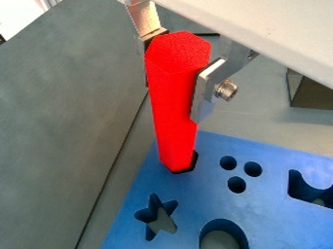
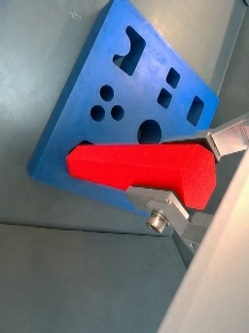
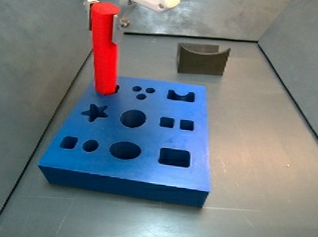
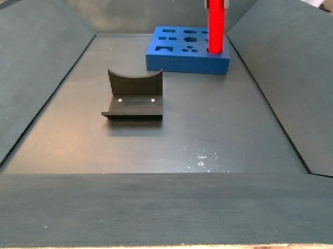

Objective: Pick up the hexagon object. Move up. Place the hexagon object on the fixture. Regrasp the hexagon object. Move to above the board. Insert the hexagon object.
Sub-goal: Insert the hexagon object.

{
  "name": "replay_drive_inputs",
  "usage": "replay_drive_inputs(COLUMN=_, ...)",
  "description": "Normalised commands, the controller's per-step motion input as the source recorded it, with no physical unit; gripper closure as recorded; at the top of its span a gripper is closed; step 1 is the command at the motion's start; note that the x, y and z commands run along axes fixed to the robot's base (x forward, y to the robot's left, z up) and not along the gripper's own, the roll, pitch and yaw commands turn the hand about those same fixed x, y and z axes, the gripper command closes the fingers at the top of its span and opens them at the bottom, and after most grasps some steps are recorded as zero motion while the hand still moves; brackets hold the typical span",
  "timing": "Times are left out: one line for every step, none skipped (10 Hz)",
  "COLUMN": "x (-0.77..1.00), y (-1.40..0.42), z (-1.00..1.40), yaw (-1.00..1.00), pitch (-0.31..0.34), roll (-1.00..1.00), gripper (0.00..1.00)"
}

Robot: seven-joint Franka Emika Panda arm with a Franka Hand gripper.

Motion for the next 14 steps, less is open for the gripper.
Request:
replay_drive_inputs(x=0.43, y=0.03, z=-0.05, yaw=-0.37, pitch=0.000, roll=-0.06, gripper=1.00)
replay_drive_inputs(x=0.61, y=0.26, z=0.00, yaw=-0.45, pitch=-0.147, roll=-0.32, gripper=1.00)
replay_drive_inputs(x=0.64, y=0.22, z=0.00, yaw=-0.41, pitch=-0.199, roll=-0.39, gripper=1.00)
replay_drive_inputs(x=0.35, y=0.16, z=-0.09, yaw=-0.39, pitch=-0.057, roll=-0.28, gripper=1.00)
replay_drive_inputs(x=0.00, y=0.00, z=0.00, yaw=0.00, pitch=0.000, roll=-0.04, gripper=1.00)
replay_drive_inputs(x=0.05, y=0.03, z=-0.15, yaw=-0.25, pitch=-0.026, roll=-0.10, gripper=1.00)
replay_drive_inputs(x=0.16, y=0.00, z=-0.33, yaw=-0.87, pitch=-0.121, roll=-0.15, gripper=1.00)
replay_drive_inputs(x=0.00, y=0.00, z=-0.02, yaw=0.00, pitch=0.000, roll=0.00, gripper=1.00)
replay_drive_inputs(x=0.08, y=0.50, z=-0.16, yaw=-0.27, pitch=-0.239, roll=-0.20, gripper=1.00)
replay_drive_inputs(x=0.24, y=0.57, z=-0.07, yaw=-0.24, pitch=-0.307, roll=-0.22, gripper=1.00)
replay_drive_inputs(x=0.11, y=0.50, z=0.00, yaw=-0.23, pitch=-0.156, roll=-0.24, gripper=1.00)
replay_drive_inputs(x=0.00, y=-0.07, z=-0.19, yaw=0.00, pitch=-0.023, roll=0.06, gripper=1.00)
replay_drive_inputs(x=-0.09, y=-0.07, z=-0.73, yaw=-0.20, pitch=-0.247, roll=0.09, gripper=1.00)
replay_drive_inputs(x=-0.14, y=-0.08, z=-0.71, yaw=-0.24, pitch=-0.259, roll=0.10, gripper=1.00)
